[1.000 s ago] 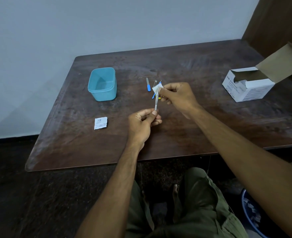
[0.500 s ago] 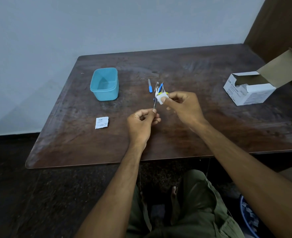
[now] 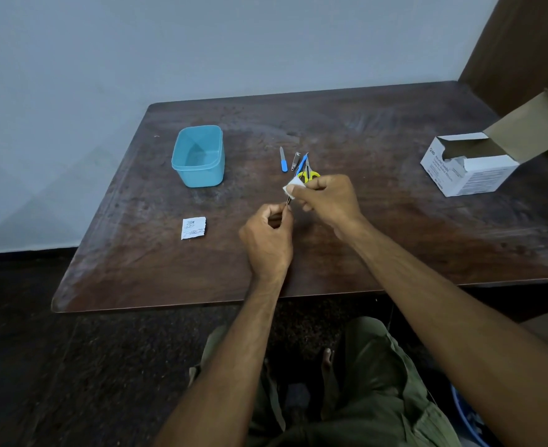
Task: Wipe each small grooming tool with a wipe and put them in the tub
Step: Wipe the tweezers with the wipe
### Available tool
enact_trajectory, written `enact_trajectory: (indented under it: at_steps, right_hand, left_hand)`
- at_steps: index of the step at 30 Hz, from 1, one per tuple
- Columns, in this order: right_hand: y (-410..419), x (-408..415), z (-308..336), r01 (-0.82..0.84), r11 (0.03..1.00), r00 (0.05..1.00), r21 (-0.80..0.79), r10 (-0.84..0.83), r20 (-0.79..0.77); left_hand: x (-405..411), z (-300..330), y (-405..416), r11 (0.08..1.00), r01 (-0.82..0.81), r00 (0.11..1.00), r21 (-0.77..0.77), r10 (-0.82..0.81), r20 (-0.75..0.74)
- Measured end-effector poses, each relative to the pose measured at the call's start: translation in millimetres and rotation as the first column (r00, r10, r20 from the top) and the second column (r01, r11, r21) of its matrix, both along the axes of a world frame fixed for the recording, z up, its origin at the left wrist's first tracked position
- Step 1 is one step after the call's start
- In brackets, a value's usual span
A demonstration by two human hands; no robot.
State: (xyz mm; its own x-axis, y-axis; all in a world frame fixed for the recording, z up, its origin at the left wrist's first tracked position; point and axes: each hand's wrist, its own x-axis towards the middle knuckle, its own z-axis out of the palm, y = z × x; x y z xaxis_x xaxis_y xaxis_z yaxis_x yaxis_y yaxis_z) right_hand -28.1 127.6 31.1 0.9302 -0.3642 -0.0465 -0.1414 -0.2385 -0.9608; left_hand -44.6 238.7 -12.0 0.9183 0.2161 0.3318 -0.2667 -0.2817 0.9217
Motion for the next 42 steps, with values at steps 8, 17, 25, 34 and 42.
enact_trajectory:
  at_steps: [8,17,25,34,42]
  right_hand:
    - [1,1,15,0.008,0.989,0.999,0.147,-0.002,-0.038]
    - [10,-9,6,-0.088,0.974,0.986,0.209,0.115,-0.121]
    - [8,-6,8,-0.108,0.976,0.986,0.191,0.129,-0.104]
    - [7,-1,9,-0.06,0.971,0.995,0.233,0.077,-0.066]
    - [5,-3,-1,-0.072,0.978,0.996,0.197,0.081,-0.035]
  left_hand:
    - [-1,1,-1,1.0,0.006,1.0,-0.021,-0.006,0.017]
    - [0,0,-1,0.998,-0.019,0.999,-0.056,0.021,0.026]
    - [2,-2,0,0.992,-0.022,1.0,-0.124,0.02,-0.011]
    - [5,-7,0,0.981,0.016,0.998,-0.195,-0.027,-0.052]
    - [5,-4,-2,0.983,0.047,0.996,-0.179,-0.059,-0.064]
